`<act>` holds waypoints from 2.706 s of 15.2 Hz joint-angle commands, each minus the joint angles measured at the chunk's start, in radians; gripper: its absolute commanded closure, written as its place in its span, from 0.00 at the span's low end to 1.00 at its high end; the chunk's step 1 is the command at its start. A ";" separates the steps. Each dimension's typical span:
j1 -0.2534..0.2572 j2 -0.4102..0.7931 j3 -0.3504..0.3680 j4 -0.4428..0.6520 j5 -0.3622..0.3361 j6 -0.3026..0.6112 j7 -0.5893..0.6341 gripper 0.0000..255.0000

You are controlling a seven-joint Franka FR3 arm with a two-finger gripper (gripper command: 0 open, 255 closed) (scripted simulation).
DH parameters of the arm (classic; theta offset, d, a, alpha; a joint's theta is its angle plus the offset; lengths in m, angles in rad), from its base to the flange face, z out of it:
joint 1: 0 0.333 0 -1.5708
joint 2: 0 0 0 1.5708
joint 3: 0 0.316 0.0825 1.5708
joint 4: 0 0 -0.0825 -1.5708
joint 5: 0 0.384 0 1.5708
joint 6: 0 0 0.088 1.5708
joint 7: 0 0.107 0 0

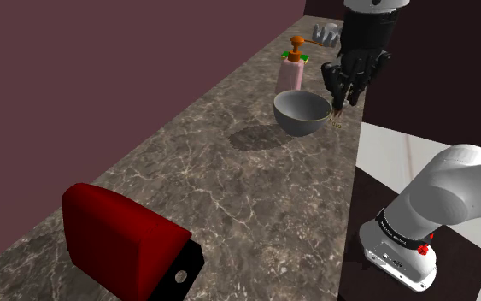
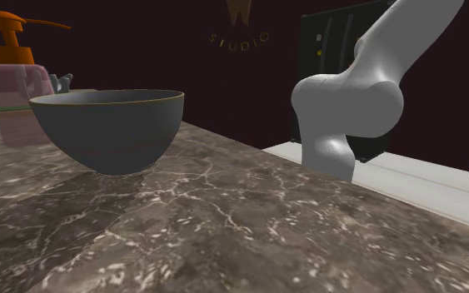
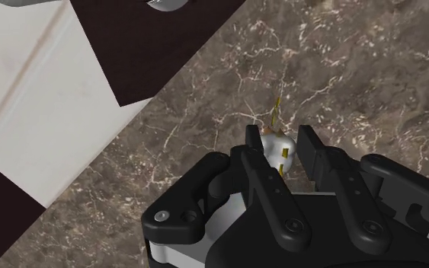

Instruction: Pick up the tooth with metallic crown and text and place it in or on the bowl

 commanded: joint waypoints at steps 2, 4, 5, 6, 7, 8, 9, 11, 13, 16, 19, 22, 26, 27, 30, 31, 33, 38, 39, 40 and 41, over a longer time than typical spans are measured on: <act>-0.005 0.022 -0.005 0.058 -0.008 -0.037 0.002 1.00; -0.014 0.047 -0.015 0.075 -0.023 -0.031 -0.014 1.00; -0.023 0.072 -0.025 0.090 -0.037 -0.023 -0.029 1.00; -0.032 0.098 -0.034 0.107 -0.052 -0.015 -0.043 1.00; -0.041 0.124 -0.043 0.124 -0.065 -0.008 -0.058 1.00; -0.049 0.150 -0.051 0.143 -0.078 -0.001 -0.071 1.00; -0.057 0.178 -0.059 0.163 -0.091 0.005 -0.085 1.00; -0.073 0.234 -0.074 0.206 -0.116 0.015 -0.110 1.00; -0.089 0.292 -0.088 0.255 -0.140 0.023 -0.134 1.00; -0.110 0.383 -0.106 0.338 -0.172 0.029 -0.167 1.00; -0.108 0.366 -0.106 0.280 -0.168 0.070 -0.168 1.00; -0.106 0.351 -0.106 0.225 -0.165 0.110 -0.168 1.00; -0.103 0.334 -0.106 0.155 -0.161 0.163 -0.168 1.00; -0.103 0.330 -0.105 0.138 -0.160 0.176 -0.168 1.00; -0.101 0.320 -0.104 0.089 -0.157 0.216 -0.168 1.00; -0.100 0.317 -0.104 0.073 -0.156 0.229 -0.168 1.00; -0.099 0.311 -0.102 0.036 -0.154 0.260 -0.167 1.00; -0.099 0.311 -0.102 0.036 -0.154 0.260 -0.167 1.00; -0.099 0.311 -0.102 0.036 -0.154 0.260 -0.167 1.00; -0.099 0.311 -0.102 0.036 -0.154 0.260 -0.167 1.00; -0.099 0.311 -0.102 0.036 -0.154 0.260 -0.167 1.00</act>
